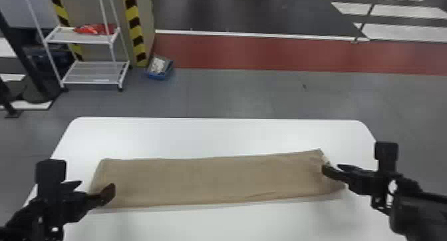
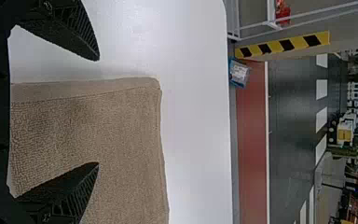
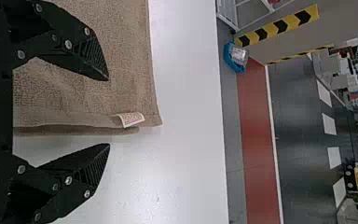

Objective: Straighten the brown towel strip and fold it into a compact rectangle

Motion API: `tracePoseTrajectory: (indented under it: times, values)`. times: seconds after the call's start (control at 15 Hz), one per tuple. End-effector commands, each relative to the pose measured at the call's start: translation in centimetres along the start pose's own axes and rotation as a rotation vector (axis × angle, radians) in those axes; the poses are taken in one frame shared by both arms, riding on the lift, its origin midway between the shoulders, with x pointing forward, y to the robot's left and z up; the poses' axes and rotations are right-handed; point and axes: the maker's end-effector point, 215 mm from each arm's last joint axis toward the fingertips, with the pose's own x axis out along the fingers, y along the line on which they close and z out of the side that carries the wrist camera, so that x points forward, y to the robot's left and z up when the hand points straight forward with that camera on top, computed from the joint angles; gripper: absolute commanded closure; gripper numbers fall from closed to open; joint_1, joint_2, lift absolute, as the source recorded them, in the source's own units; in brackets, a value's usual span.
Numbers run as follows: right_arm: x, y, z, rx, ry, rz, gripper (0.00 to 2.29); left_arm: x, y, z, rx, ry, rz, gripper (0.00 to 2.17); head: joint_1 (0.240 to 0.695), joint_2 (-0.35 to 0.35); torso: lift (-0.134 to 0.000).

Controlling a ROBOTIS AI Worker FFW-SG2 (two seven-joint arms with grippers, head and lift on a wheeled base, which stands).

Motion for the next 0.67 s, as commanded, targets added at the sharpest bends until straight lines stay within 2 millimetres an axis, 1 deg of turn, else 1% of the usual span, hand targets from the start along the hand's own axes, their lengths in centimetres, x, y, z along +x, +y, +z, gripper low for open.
tracePoseTrajectory:
  times: [0.0, 0.07, 0.2, 0.27, 0.33, 0.4, 0.47, 0.6]
  values:
    - [0.05, -0.13, -0.07, 0.013, 0.000, 0.002, 0.48, 0.02, -0.06, 0.39, 0.001, -0.015, -0.001, 0.11, 0.695, -0.087, 0.000]
    - [0.06, -0.07, -0.11, 0.016, -0.001, 0.005, 0.59, 0.01, 0.02, 0.40, 0.003, -0.015, 0.000, 0.14, 0.695, -0.088, 0.000]
    - [0.06, 0.10, -0.19, 0.022, -0.002, 0.013, 0.66, 0.03, 0.05, 0.24, 0.002, -0.012, 0.001, 0.15, 0.695, -0.088, 0.000]
    - [0.00, 0.16, -0.35, 0.030, 0.002, 0.020, 0.84, 0.03, 0.07, 0.25, 0.002, -0.013, 0.001, 0.17, 0.695, -0.087, 0.000]
    - [-0.03, 0.22, -0.48, 0.037, 0.006, 0.024, 0.94, 0.03, 0.17, 0.19, 0.001, -0.012, 0.003, 0.21, 0.695, -0.086, 0.000]
    - [-0.19, 0.08, -0.41, 0.044, 0.001, 0.028, 0.98, 0.04, 0.09, 0.17, 0.002, -0.012, 0.001, 0.21, 0.695, -0.084, 0.000]
    - [-0.21, 0.20, -0.41, 0.051, 0.000, 0.034, 1.12, 0.05, 0.11, 0.09, 0.001, -0.010, 0.002, 0.21, 0.695, -0.083, 0.000]
    - [-0.31, 0.12, -0.81, 0.063, 0.006, 0.034, 1.12, 0.10, -0.10, 0.02, 0.003, -0.009, -0.001, 0.21, 0.695, -0.084, 0.000]
